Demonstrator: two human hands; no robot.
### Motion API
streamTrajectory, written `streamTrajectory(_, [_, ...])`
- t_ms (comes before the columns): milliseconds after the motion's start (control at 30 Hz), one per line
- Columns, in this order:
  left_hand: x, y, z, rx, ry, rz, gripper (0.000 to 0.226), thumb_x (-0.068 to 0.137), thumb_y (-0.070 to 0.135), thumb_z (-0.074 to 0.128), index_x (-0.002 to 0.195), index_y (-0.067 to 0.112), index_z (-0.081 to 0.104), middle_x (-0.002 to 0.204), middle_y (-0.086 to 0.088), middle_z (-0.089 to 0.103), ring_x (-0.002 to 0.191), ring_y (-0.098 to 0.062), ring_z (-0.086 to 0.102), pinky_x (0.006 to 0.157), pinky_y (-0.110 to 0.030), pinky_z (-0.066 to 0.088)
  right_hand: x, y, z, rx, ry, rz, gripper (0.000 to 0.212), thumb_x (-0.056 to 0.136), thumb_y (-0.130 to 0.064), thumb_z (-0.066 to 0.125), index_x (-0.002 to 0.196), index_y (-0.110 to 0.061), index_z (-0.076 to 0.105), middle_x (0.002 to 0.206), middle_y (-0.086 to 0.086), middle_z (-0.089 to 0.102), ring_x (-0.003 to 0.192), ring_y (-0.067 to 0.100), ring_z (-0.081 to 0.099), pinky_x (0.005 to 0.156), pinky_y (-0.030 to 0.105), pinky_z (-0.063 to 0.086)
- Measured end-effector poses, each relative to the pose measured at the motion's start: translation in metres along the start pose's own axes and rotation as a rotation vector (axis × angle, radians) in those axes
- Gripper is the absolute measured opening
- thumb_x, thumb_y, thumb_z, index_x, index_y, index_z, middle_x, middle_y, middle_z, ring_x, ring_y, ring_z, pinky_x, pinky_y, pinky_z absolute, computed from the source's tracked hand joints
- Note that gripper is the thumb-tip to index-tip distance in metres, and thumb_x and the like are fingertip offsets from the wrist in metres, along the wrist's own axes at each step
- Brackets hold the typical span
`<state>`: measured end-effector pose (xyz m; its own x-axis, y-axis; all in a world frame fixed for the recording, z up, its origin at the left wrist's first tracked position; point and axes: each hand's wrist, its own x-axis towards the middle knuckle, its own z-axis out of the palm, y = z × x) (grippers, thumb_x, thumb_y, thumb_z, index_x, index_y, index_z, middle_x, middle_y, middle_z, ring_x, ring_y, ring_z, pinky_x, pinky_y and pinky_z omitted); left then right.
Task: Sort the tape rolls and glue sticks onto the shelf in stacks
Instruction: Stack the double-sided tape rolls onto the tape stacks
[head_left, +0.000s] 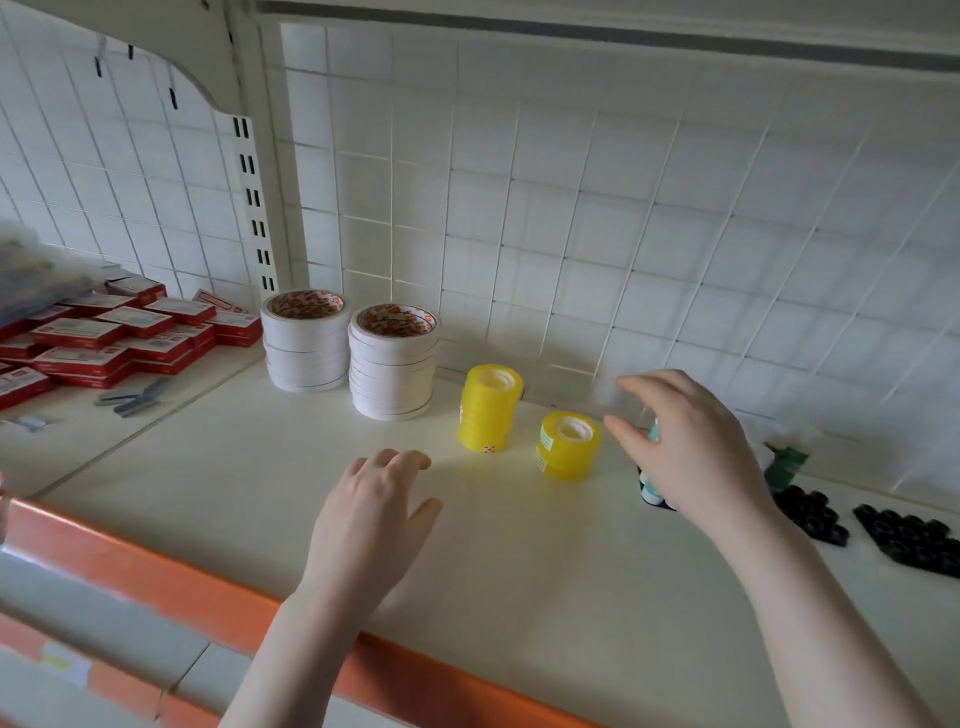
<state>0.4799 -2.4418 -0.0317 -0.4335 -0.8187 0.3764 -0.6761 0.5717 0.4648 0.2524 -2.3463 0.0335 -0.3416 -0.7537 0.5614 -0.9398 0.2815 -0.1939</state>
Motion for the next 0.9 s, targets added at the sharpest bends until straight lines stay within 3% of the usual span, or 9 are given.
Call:
streamTrajectory(167, [-0.012,0.039,0.012,-0.002,0.018,0.029,0.041,0.084,0.034,0.063,0.122,0.021,0.057,0.119,0.003,0.058,0.112,-0.023,0.050,0.087,-0.032,0.039,-0.061,0.046,-0.025,-0.093,0.151,0.013,0.028,0.069,-0.007,0.077,0.095,-0.004,0.068,0.089,0.013,0.064,0.079,0.036,0.063,0.069,0.041,0.051])
streamTrajectory(533, [-0.078,0.226,0.086,-0.035,0.027,0.107,0.041,0.080,0.029,0.069,0.118,0.016,0.060,0.120,-0.003,0.059,0.112,-0.027,0.051,0.089,-0.037,0.040,-0.184,0.226,-0.111,-0.220,0.165,0.197,0.037,0.061,-0.008,0.084,0.094,-0.001,0.069,0.084,0.015,0.067,0.073,0.036,0.065,0.065,0.044,0.053])
streamTrajectory(733, [-0.130,0.360,0.143,-0.081,-0.007,0.136,0.039,0.080,0.028,0.069,0.116,0.017,0.062,0.117,0.001,0.060,0.109,-0.025,0.053,0.088,-0.035,0.041,-0.238,0.351,-0.179,-0.235,0.183,0.219,0.034,0.063,-0.009,0.083,0.093,-0.002,0.069,0.082,0.015,0.066,0.073,0.037,0.065,0.065,0.045,0.054])
streamTrajectory(900, [-0.152,0.435,0.161,-0.099,-0.042,0.191,0.039,0.082,0.031,0.067,0.119,0.020,0.059,0.121,0.005,0.057,0.113,-0.020,0.050,0.089,-0.030,0.038,-0.275,0.414,-0.223,-0.268,0.195,0.287,0.034,0.063,-0.010,0.083,0.093,-0.002,0.070,0.082,0.015,0.067,0.073,0.036,0.065,0.064,0.044,0.054])
